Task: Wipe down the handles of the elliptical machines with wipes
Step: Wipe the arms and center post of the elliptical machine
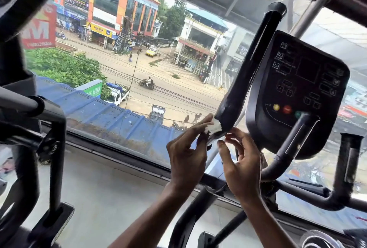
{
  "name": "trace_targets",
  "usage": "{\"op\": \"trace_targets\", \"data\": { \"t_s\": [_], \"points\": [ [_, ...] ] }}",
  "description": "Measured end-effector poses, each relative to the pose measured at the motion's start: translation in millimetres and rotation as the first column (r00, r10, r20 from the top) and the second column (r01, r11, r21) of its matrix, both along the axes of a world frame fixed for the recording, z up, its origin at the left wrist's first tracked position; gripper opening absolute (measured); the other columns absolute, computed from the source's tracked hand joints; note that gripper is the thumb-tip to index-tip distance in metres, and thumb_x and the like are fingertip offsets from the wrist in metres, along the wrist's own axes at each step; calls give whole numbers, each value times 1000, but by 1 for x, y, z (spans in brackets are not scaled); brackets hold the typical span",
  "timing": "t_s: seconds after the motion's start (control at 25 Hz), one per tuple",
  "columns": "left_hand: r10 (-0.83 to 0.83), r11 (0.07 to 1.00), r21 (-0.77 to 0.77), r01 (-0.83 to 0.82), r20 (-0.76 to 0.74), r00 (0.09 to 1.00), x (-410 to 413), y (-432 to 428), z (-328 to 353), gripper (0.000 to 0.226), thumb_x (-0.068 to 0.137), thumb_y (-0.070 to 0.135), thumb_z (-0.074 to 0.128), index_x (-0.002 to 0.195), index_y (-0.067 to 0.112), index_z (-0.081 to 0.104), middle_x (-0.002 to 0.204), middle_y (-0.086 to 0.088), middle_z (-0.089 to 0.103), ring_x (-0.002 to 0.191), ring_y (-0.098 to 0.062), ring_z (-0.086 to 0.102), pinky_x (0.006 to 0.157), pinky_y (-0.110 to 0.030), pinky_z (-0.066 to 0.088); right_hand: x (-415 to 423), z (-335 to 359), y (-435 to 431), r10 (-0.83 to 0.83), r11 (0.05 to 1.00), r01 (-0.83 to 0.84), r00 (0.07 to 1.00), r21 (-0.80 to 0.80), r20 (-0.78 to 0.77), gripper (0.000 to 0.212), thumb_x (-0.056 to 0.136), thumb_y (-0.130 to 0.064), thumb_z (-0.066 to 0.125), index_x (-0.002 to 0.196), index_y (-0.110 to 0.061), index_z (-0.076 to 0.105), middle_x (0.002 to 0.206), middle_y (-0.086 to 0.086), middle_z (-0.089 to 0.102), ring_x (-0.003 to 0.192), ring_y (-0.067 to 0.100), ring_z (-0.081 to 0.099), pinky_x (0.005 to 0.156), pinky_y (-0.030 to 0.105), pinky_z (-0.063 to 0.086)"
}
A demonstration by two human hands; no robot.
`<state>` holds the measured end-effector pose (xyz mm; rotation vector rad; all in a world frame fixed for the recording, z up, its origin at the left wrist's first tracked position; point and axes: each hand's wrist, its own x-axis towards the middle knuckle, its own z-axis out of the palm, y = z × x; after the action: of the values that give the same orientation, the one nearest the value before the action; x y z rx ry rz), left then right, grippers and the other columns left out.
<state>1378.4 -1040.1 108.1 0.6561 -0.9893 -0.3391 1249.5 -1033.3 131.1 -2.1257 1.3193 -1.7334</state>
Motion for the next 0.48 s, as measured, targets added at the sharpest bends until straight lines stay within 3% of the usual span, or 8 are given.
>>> {"op": "trace_targets", "data": {
  "t_s": [0.08, 0.16, 0.24, 0.32, 0.4, 0.48],
  "points": [
    [-74, 991, 106, 77, -39, 997, 1, -14, -13, 26, 88, -13, 70, 100, 7, 80, 95, 17, 79, 87, 7, 73, 74, -16, 55, 4, -4, -6, -26, 999, 25, 999, -20, -38, 35, 92, -39, 72, 120, -19, 65, 113, -4, 69, 103, 24, 69, 89, 54, 56],
    [-120, 981, 149, 127, -52, 991, 1, -18, -21, 31, 89, -12, 70, 104, 13, 80, 92, 29, 75, 82, 11, 71, 71, -9, 54, 5, -10, -9, -72, 997, 70, 996, -36, -45, 40, 92, -40, 73, 121, -14, 65, 113, -2, 68, 101, 23, 69, 88, 53, 56],
    [-130, 985, 103, 136, -62, 990, 0, -16, -19, 29, 90, -12, 68, 106, 10, 80, 102, 18, 78, 92, 2, 75, 78, -14, 57, 6, -15, -10, -133, 988, 129, 990, -79, -54, 38, 92, -31, 76, 121, -9, 66, 114, 0, 68, 99, 20, 69, 87, 48, 57],
    [-118, 988, 90, 122, -55, 991, -3, -21, -23, 29, 90, -10, 69, 103, 13, 81, 101, 12, 79, 92, -2, 75, 79, -21, 59, 9, -16, -9, -184, 975, 172, 980, -141, -79, 36, 92, -24, 76, 119, -3, 67, 112, 4, 68, 97, 19, 68, 82, 29, 57],
    [-144, 966, 208, 153, -57, 988, -8, -36, -38, 31, 90, -4, 71, 102, 24, 78, 87, 24, 76, 78, 10, 69, 71, -20, 56, 12, -14, -9, -230, 963, 207, 966, -173, -122, 35, 92, -24, 75, 115, 1, 67, 108, 8, 69, 93, 20, 67, 77, 9, 47],
    [-199, 930, 295, 220, -99, 975, -10, -46, -48, 32, 90, 0, 72, 104, 27, 80, 86, 26, 76, 77, 14, 67, 71, -19, 54, 14, -14, -9, -250, 957, 220, 956, -191, -153, 36, 94, -28, 73, 113, 3, 68, 107, 11, 69, 93, 23, 67, 78, 3, 42]
  ]
}}
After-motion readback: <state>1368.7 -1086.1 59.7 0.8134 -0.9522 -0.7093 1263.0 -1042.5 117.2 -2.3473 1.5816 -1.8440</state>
